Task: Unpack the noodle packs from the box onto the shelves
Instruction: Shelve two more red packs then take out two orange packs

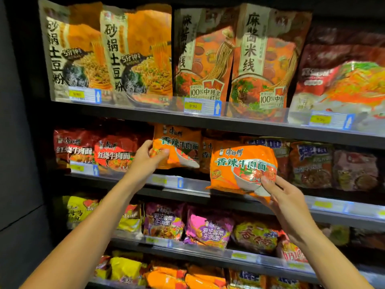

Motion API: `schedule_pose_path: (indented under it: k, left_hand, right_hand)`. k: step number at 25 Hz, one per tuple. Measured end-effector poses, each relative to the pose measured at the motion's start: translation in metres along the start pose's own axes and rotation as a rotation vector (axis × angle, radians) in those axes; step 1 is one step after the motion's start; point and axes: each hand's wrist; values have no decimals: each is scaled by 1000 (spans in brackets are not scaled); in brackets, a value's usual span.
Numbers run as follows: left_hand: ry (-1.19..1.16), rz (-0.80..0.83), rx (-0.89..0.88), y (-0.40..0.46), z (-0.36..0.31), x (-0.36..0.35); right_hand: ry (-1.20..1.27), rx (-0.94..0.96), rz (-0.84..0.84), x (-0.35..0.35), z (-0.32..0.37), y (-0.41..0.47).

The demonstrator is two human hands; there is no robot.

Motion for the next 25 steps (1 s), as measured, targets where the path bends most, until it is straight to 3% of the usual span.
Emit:
schedule_pose_path:
  k: [6, 11, 16, 21, 25]
  left_hand:
    - [425, -28, 25, 25, 6, -15]
    - [895, -58, -159, 32, 11, -21]
    - [1222, 1, -304, 33, -1, -25]
    - [1253, 201, -501, 20, 6, -31]
    - [1345, 408, -413, 14, 19, -36]
  right_hand:
    - [-44, 23, -4, -10, 1, 22]
    - [-121, 19, 31, -13, 5, 52]
    - [-232, -19, -43, -27, -4, 91]
    - [-909, -61, -17, -35, -10, 120]
    - [-1258, -53, 25, -34, -5, 115]
Point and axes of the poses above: each hand's wrist, its own y-axis towards the middle knuckle, its own x-axis out of the back of the hand, z = x × y, and after that the axes turned 3 degrees about -z, right-handed
